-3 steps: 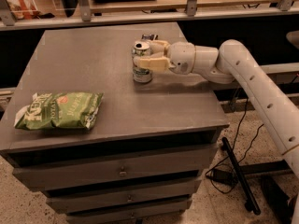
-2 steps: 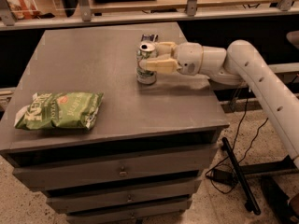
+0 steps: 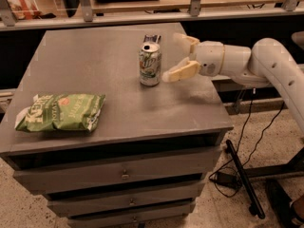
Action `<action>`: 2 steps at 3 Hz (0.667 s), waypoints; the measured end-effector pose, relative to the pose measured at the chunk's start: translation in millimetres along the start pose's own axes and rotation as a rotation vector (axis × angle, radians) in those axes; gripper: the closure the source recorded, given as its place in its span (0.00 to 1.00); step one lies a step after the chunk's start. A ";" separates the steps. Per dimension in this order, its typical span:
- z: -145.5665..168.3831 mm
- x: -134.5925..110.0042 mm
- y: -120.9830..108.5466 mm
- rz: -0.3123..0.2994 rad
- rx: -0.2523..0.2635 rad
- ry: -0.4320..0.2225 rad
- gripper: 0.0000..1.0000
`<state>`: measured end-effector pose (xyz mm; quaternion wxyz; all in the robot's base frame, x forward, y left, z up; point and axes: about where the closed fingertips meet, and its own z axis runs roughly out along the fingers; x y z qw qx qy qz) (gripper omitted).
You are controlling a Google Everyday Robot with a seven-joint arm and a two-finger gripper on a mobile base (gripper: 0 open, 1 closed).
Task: Place 7up can upright
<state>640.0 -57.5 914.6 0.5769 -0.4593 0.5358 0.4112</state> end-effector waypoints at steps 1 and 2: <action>-16.3 -4.7 1.7 -0.019 0.033 0.072 0.00; -16.1 -5.8 1.9 -0.023 0.034 0.075 0.00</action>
Offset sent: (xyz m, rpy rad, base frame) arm -0.0046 -0.0120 0.0033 -0.0519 -0.0014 -0.0307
